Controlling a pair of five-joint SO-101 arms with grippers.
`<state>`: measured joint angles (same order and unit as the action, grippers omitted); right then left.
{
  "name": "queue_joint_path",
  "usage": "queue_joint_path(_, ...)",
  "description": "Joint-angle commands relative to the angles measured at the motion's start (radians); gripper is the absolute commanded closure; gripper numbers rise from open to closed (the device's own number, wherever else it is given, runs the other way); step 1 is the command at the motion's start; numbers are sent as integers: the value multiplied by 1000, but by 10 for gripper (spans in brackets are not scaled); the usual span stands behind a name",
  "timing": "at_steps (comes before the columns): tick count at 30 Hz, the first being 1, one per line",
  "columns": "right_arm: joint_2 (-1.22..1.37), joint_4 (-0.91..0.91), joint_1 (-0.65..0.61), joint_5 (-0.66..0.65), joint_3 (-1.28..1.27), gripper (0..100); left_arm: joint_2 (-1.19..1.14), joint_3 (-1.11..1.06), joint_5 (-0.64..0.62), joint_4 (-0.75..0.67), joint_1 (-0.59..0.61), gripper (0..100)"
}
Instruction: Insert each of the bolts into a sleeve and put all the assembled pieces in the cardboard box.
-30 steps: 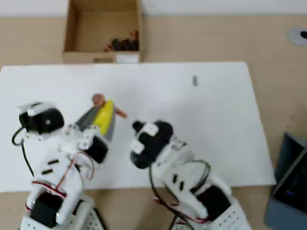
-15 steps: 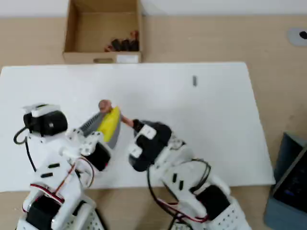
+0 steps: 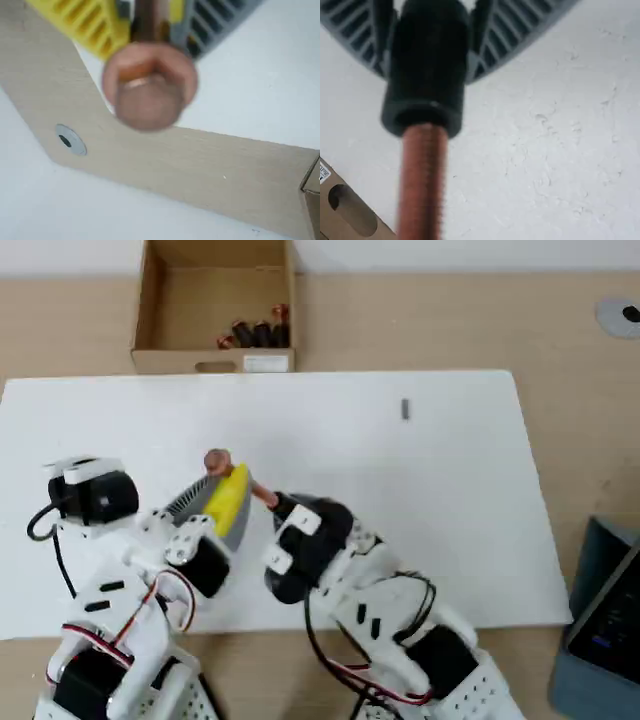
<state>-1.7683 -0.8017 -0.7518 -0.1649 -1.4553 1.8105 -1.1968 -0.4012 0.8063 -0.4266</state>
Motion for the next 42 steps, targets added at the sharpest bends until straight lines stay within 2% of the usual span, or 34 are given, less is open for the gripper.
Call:
queue_joint_path(1, -5, 21, -18, -6, 45, 989, 8, 25, -3, -20, -12, 999)
queue_joint_path(8, -4, 21, -19, -26, 71, 989, 10, -49, -3, -20, -15, 999)
queue_joint_path(15, -4, 23, -19, -57, 71, 989, 10, -103, 2, -20, -140, 999)
queue_joint_path(21, -4, 23, -19, -57, 71, 989, 10, -143, 2, 31, -167, 999)
queue_joint_path(26, -4, 21, -19, -55, 68, 989, 10, -138, 2, 63, -157, 991)
queue_joint_path(33, -4, 21, -18, -52, 65, 989, 8, -120, 3, 63, -129, 852)
queue_joint_path(42, -4, 21, -16, -51, 62, 989, 7, -60, 3, 64, -68, 843)
